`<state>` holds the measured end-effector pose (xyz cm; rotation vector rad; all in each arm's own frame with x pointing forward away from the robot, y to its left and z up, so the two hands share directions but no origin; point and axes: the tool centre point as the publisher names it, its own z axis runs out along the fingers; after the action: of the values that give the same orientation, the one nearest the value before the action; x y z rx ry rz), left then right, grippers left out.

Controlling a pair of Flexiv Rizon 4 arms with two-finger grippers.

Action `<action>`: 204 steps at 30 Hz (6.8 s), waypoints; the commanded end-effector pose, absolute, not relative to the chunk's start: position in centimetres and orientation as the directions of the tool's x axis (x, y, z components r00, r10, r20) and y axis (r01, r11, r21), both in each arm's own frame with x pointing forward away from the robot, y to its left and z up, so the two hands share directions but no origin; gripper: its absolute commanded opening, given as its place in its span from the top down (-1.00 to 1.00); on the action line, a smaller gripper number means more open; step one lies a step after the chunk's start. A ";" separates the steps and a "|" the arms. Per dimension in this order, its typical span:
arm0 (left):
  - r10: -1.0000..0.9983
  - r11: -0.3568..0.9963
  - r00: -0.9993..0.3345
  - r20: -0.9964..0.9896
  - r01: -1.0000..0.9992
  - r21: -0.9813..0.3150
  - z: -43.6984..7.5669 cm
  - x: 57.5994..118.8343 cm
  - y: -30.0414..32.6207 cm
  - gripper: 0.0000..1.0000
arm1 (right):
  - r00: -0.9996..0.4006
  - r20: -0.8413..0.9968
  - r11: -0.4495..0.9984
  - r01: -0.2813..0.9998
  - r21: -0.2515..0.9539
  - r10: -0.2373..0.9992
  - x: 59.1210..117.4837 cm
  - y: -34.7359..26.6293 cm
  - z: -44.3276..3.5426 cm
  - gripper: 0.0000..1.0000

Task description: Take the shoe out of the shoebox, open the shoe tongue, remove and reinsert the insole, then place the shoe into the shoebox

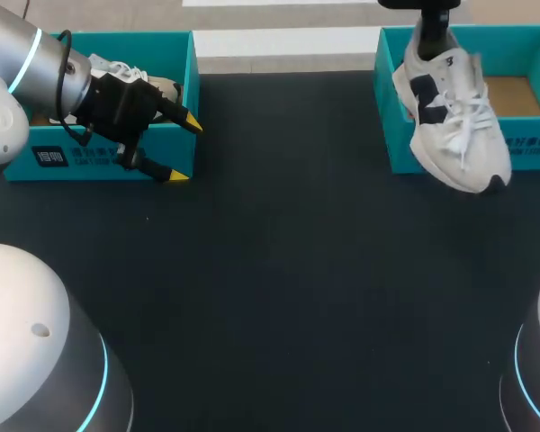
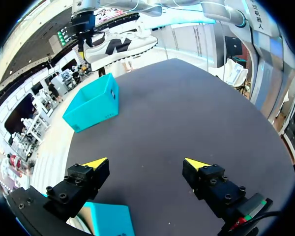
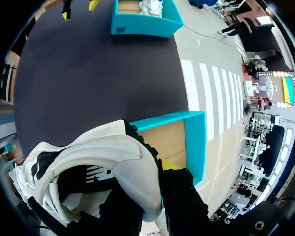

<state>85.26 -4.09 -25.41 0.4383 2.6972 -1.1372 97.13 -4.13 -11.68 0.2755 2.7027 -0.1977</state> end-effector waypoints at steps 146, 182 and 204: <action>0.199 0.665 -0.940 -0.277 0.337 -0.666 -25.4 85.2 -4.1 -1.00 | 0.423 -0.301 -0.417 0.905 0.087 0.855 104.8 -35.2 -22.2 1.00; 0.199 0.665 -0.940 -0.277 0.337 -0.666 -25.4 85.2 -4.1 -1.00 | 0.406 -0.340 -0.411 0.910 0.058 0.849 105.3 -34.6 -29.3 1.00; 0.199 0.665 -0.940 -0.277 0.337 -0.666 -25.4 85.2 -4.1 -1.00 | 0.394 -0.381 -0.406 0.912 0.051 0.837 101.9 -35.0 -32.2 1.00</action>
<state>85.26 -4.09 -25.41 0.4384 2.6969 -1.1375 102.21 -35.22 -31.76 2.4084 1.5433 -0.4430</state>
